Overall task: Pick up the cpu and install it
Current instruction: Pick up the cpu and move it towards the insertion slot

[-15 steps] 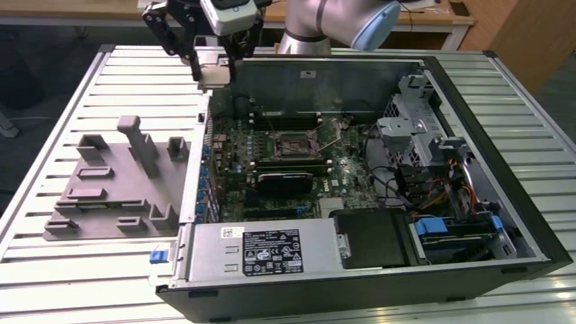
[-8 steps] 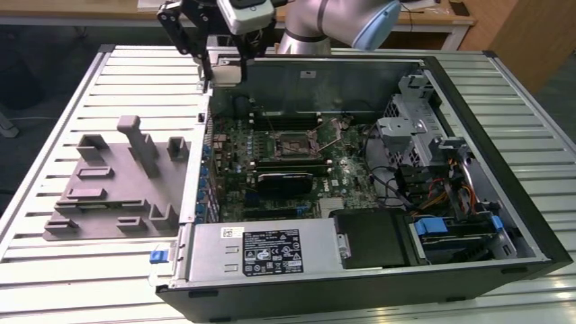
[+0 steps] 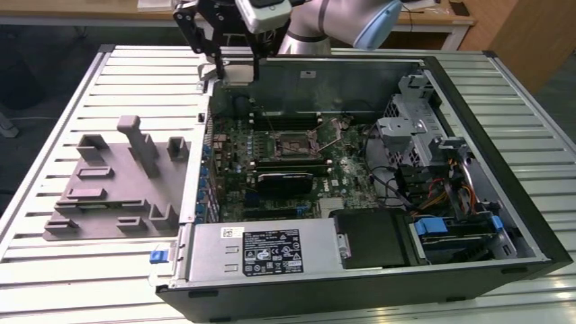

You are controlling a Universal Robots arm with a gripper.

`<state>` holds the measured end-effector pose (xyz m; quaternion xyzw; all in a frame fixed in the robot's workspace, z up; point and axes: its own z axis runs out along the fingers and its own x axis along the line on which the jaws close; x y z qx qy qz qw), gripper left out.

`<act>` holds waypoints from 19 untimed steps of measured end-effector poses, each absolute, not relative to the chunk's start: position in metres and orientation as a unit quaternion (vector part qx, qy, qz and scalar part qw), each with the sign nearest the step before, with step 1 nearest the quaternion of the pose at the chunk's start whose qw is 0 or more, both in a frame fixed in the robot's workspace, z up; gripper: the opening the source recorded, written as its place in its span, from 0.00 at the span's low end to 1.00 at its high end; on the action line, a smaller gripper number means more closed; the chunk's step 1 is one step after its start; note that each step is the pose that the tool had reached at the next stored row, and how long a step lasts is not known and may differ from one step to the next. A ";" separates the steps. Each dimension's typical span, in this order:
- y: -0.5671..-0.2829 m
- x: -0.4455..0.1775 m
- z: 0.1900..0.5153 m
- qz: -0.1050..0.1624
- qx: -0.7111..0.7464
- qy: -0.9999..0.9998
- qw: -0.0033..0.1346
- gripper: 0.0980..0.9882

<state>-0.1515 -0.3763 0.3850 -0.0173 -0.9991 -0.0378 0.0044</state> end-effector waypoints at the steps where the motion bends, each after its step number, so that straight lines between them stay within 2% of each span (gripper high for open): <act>1: -0.376 -0.149 0.385 -0.038 -0.017 -0.999 0.004 0.50; 19: -0.371 -0.106 0.385 -0.038 -0.017 -0.999 0.004 0.50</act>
